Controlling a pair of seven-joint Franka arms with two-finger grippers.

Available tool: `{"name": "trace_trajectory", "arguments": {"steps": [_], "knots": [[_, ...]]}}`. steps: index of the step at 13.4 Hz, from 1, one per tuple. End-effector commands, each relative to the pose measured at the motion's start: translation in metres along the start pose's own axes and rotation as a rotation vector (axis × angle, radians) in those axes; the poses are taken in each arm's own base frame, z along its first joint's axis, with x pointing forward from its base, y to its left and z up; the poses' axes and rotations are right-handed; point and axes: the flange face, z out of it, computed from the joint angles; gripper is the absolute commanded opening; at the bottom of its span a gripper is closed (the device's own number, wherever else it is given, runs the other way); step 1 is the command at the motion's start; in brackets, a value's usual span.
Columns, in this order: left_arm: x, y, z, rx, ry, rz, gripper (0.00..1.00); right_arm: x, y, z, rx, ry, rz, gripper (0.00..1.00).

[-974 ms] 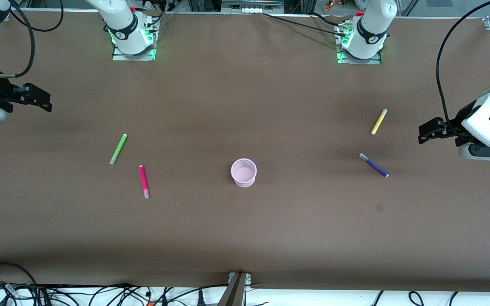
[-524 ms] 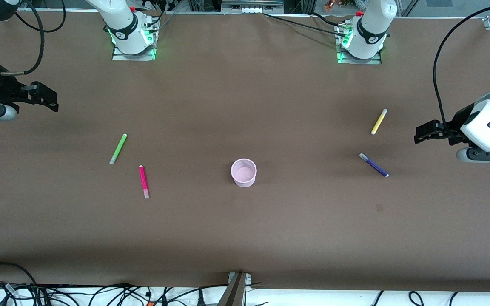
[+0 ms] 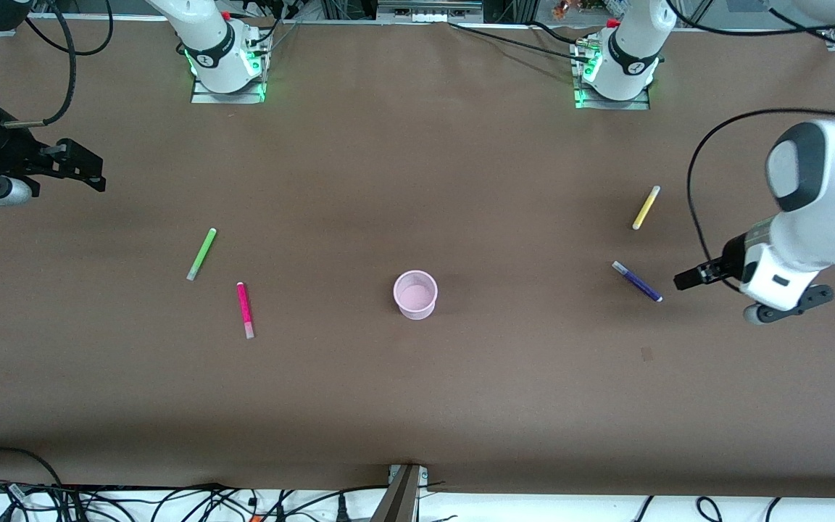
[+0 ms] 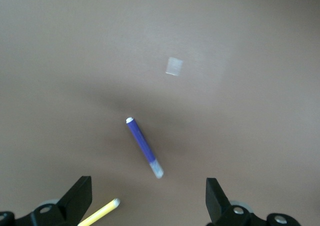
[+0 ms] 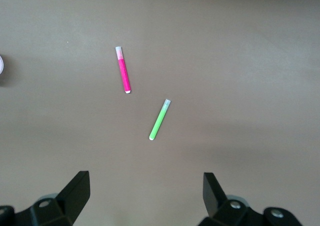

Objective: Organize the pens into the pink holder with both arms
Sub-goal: 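Lower the left gripper onto the blue marker and grasp it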

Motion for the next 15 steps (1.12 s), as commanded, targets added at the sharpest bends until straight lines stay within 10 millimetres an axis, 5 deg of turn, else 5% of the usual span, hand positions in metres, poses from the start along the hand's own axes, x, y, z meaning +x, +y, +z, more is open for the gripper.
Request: {"name": "trace_trajectory", "arguments": {"steps": [1, 4, 6, 9, 15], "knots": [[-0.01, -0.011, 0.063, -0.009, 0.012, -0.165, 1.0, 0.0, 0.003, -0.006, 0.016, 0.012, 0.006, 1.0], [-0.007, -0.014, 0.127, 0.021, -0.018, -0.26, 1.0, 0.001, 0.003, -0.005, 0.016, 0.012, 0.006, 1.0], [-0.007, -0.016, 0.15, 0.027, -0.016, -0.267, 1.0, 0.001, 0.005, -0.005, 0.016, 0.011, 0.01, 1.0], [-0.01, -0.019, 0.168, 0.028, -0.008, -0.262, 1.0, 0.001, 0.006, -0.004, 0.016, 0.011, 0.012, 1.0], [-0.008, -0.021, 0.195, 0.028, 0.01, -0.254, 0.69, 0.001, 0.008, -0.004, 0.016, 0.009, 0.015, 1.0]]}}
